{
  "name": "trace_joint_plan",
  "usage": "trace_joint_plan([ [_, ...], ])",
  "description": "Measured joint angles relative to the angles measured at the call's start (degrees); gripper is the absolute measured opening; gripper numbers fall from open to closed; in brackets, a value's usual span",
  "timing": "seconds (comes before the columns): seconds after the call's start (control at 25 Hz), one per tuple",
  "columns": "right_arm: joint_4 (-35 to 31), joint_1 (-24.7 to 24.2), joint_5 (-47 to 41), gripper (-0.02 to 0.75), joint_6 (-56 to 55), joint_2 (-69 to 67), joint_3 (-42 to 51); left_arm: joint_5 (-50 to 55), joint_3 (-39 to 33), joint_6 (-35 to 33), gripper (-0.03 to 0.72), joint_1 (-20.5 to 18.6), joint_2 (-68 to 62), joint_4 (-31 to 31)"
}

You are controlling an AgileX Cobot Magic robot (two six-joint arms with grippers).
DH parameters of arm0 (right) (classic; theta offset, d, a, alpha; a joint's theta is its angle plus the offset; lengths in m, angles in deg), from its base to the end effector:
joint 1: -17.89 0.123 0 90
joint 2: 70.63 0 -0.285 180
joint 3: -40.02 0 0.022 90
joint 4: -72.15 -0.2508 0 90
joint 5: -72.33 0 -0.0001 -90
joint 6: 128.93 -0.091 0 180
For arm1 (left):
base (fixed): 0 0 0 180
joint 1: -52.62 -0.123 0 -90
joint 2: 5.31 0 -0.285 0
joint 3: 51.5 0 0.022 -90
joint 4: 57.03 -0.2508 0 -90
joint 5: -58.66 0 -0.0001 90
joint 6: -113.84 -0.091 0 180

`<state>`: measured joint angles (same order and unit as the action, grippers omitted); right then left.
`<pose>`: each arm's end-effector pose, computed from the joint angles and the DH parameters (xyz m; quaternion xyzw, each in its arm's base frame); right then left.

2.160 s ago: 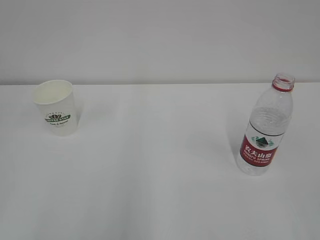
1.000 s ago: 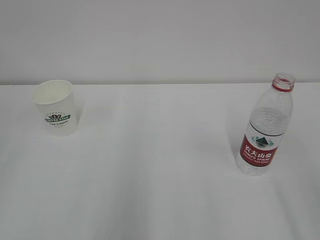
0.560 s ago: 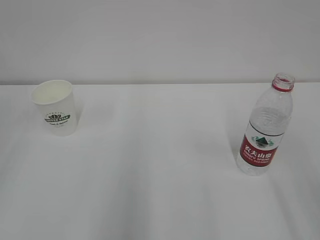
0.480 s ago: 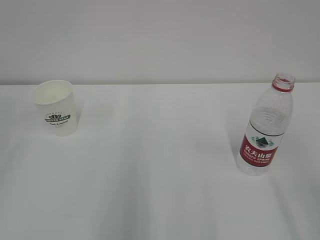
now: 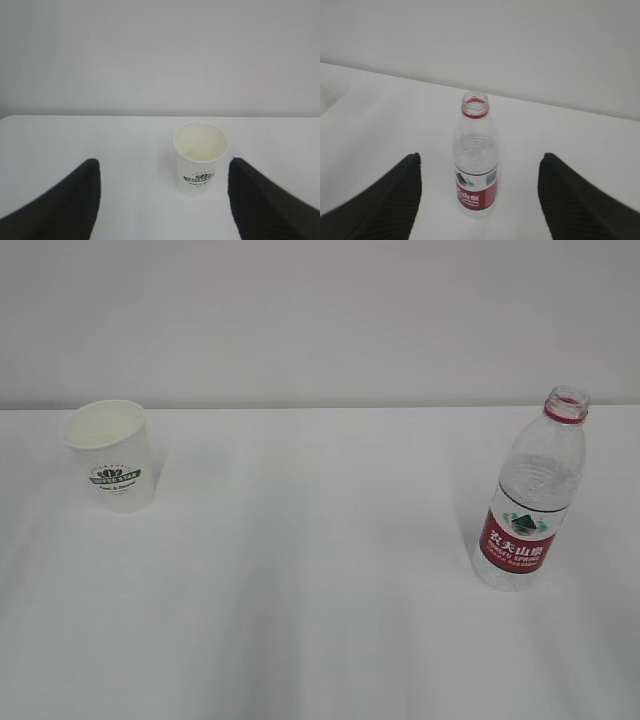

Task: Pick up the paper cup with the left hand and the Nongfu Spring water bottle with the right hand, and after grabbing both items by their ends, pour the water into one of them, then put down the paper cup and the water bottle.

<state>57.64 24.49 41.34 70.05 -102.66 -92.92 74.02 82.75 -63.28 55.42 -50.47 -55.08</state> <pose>0.0837 0.0215 0.3134 -0.1298 0.8042 0.0534 0.5775 0.1373 -0.0075 0.3175 -0.0110 0.7999 -0.0432 0.5984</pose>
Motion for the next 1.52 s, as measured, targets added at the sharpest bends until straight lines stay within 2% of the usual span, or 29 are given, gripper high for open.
trace_joint_plan([
  [0.24,-14.2,0.0,-0.1,0.549,14.6,0.0,1.0,-1.2,0.0,0.0,0.579,0.0,-0.1,-1.1],
  [0.36,-17.4,0.0,0.0,0.549,18.5,0.0,2.4,-1.3,0.0,0.0,0.579,0.0,-0.1,-1.2],
  [0.6,-17.4,0.0,0.9,0.549,23.3,0.0,3.0,-1.3,0.0,0.0,0.579,0.0,-0.1,-1.2],
  [0.76,-14.1,0.0,2.5,0.549,25.1,0.0,3.1,-1.4,0.0,0.0,0.579,0.0,-0.1,-1.2],
  [0.88,-12.5,0.0,6.6,0.549,25.2,0.0,3.4,-1.4,0.0,0.0,0.579,0.0,-0.1,-1.5],
  [1.2,-13.9,0.0,24.8,0.549,25.3,0.0,11.2,-1.4,0.0,0.0,0.579,0.0,-0.1,-1.9],
  [1.52,-14.3,0.0,28.1,0.549,25.4,0.0,12.4,-1.5,0.0,0.0,0.579,0.0,-3.6,-1.9],
])
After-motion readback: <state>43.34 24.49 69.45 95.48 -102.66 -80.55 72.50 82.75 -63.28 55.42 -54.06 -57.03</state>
